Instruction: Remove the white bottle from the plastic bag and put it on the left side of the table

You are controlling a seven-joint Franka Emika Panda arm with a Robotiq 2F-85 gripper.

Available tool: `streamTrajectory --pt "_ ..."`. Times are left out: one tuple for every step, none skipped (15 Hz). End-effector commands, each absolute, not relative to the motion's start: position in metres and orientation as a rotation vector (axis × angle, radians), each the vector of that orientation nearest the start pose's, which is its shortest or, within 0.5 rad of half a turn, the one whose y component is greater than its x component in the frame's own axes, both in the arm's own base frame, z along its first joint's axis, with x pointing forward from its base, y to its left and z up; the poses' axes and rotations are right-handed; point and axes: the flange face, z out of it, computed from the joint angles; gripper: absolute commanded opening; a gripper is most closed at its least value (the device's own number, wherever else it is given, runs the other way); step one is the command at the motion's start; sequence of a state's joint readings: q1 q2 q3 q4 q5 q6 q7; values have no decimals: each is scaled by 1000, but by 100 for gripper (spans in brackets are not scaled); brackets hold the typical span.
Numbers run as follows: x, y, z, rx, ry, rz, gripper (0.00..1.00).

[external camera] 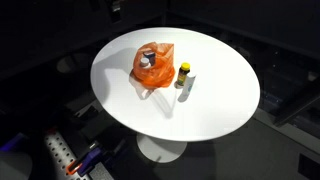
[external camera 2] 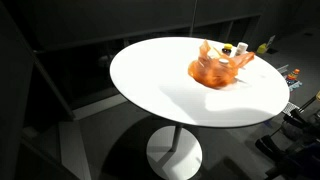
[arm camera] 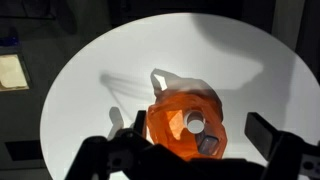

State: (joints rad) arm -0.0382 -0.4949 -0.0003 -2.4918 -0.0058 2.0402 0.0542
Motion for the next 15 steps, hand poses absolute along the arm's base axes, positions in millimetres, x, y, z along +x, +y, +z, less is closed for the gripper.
streamTrajectory --pt "399 -16 465 -3142 142 -68 100" --pt "399 -16 465 -3142 142 -69 100" --pt "399 -16 465 -3142 142 -69 100" --pt "399 -16 465 -3142 142 -69 100" --pt "399 -16 465 -3142 142 -69 100" --pt "401 -15 467 -3146 162 -82 100" --pt "404 -16 472 -3148 169 -94 100" --pt "407 -15 475 -3152 164 -103 100" --pt "413 -14 478 -3156 150 -111 100" --pt "418 -14 480 -3156 134 -117 100" --pt "426 -13 482 -3158 133 -123 100" --pt "434 -13 481 -3157 121 -123 100" --pt "443 -13 478 -3156 114 -124 100" --pt "452 -12 475 -3157 106 -123 100" --pt "463 -12 469 -3155 91 -115 100"
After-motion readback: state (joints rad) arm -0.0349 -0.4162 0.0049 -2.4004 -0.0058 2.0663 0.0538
